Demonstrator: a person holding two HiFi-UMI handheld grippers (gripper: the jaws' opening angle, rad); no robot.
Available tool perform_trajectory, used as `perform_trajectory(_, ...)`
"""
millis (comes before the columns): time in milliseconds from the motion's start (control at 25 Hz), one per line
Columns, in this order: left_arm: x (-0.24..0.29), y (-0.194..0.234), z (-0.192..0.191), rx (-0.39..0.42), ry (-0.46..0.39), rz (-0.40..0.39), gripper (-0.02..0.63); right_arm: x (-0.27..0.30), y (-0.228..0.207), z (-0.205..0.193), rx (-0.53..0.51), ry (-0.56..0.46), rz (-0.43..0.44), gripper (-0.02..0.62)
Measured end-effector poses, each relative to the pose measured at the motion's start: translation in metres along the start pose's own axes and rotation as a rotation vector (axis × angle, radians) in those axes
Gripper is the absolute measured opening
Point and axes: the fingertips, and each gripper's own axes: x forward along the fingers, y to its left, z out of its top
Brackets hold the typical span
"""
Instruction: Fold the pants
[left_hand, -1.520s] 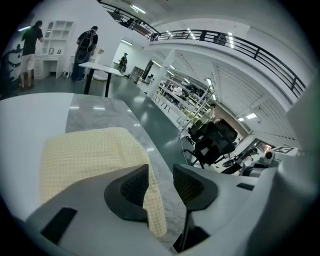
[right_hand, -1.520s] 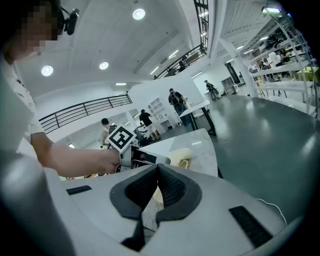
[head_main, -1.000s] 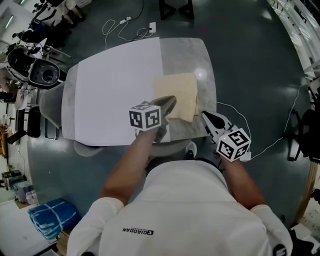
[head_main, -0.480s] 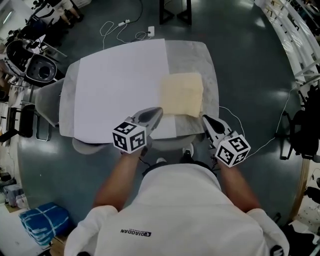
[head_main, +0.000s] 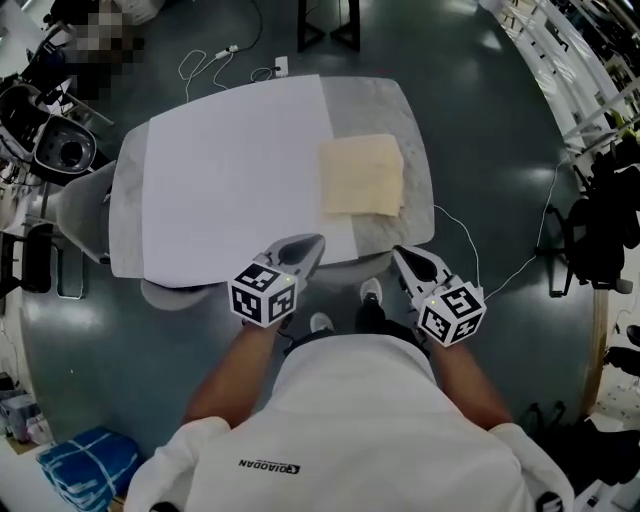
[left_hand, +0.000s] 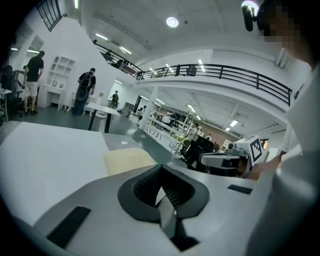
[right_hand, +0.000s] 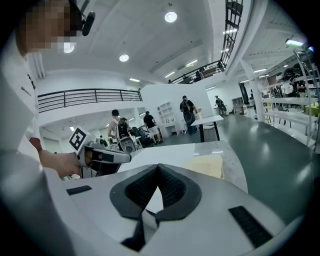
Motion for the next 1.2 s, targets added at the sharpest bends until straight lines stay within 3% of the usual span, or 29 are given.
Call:
perform_trajectory(240, -0.017, -0.007, -0.009, -0.008, -0.014, -0.047, 0.029, -0.014, 0.018, -0.013, 0.001, 0.012, -0.053, 0.02)
perform_trajectory(400, -0.02, -0.007, -0.006, -0.01, -0.024, -0.032, 0.029, -0.019, 0.014, -0.018, -0.015, 0.036, -0.067, 0.02)
perform_trajectory(760, -0.019, -0.008, -0.005, -0.023, -0.042, -0.017, 0.029, -0.009, 0.008, -0.007, -0.041, 0.047, -0.04, 0.02)
perform_trajectory(1200, -0.018, -0.009, -0.003, 0.017, -0.016, -0.011, 0.029, 0.0, 0.002, -0.008, -0.009, 0.032, -0.043, 0.02)
